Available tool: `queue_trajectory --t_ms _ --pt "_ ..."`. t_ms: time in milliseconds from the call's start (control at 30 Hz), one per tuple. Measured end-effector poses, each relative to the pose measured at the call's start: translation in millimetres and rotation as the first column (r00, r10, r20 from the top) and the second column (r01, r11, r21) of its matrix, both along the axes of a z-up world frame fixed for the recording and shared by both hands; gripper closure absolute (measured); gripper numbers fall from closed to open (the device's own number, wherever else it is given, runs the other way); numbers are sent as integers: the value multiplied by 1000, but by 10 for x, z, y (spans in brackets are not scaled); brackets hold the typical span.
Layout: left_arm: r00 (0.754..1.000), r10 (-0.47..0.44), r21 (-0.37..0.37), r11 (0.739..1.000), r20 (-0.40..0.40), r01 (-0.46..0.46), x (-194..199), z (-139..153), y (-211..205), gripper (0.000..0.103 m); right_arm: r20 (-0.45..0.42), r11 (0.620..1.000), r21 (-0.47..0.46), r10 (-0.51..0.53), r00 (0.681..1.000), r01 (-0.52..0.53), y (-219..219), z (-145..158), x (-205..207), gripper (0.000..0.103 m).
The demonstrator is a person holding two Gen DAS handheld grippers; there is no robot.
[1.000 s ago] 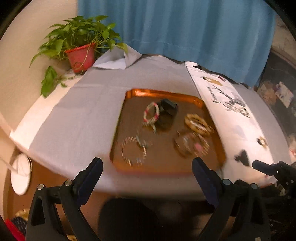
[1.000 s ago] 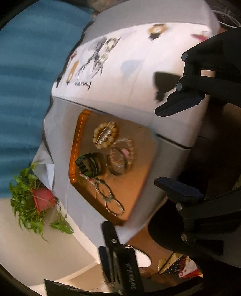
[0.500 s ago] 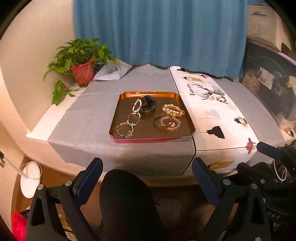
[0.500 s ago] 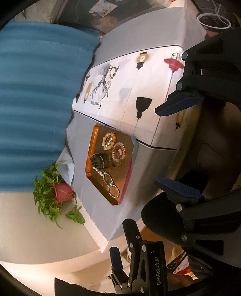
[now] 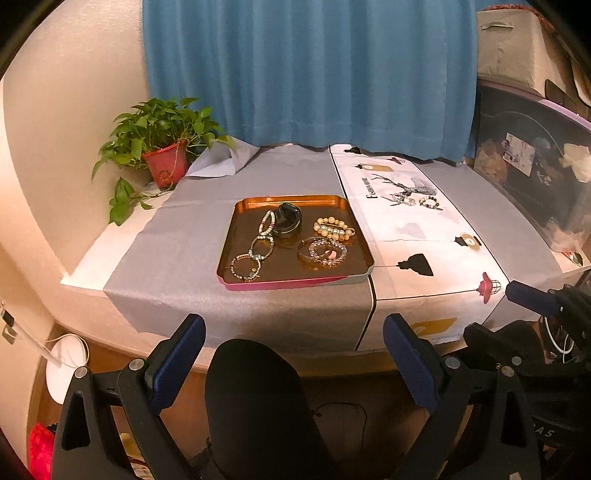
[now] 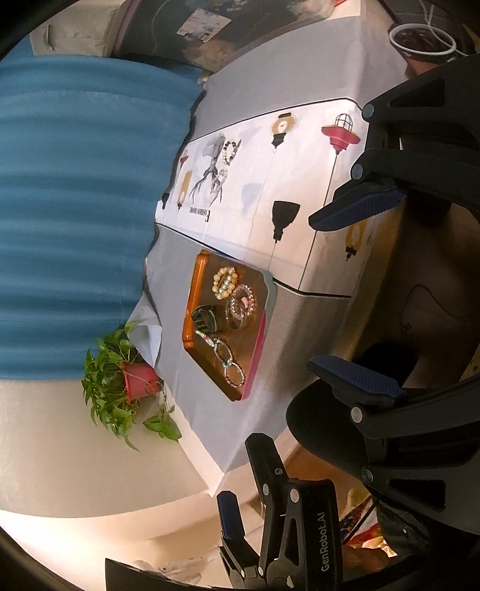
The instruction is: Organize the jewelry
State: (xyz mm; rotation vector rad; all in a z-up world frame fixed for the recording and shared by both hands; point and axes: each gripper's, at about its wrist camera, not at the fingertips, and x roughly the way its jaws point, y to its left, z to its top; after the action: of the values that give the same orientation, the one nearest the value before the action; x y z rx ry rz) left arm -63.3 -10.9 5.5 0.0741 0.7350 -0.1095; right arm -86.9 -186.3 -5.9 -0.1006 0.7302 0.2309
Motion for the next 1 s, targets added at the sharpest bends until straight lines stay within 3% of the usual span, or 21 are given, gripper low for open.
queue_trajectory --t_ms 567,1000 --pt "999 -19 6 1000 -47 19 137 -113 -62 7 -29 1000 6 -20 999 20 -67 -115 88 32" --pt "994 -74 30 997 -76 76 550 -83 -475 7 -53 990 24 -137 989 139 -588 -260 341 32"
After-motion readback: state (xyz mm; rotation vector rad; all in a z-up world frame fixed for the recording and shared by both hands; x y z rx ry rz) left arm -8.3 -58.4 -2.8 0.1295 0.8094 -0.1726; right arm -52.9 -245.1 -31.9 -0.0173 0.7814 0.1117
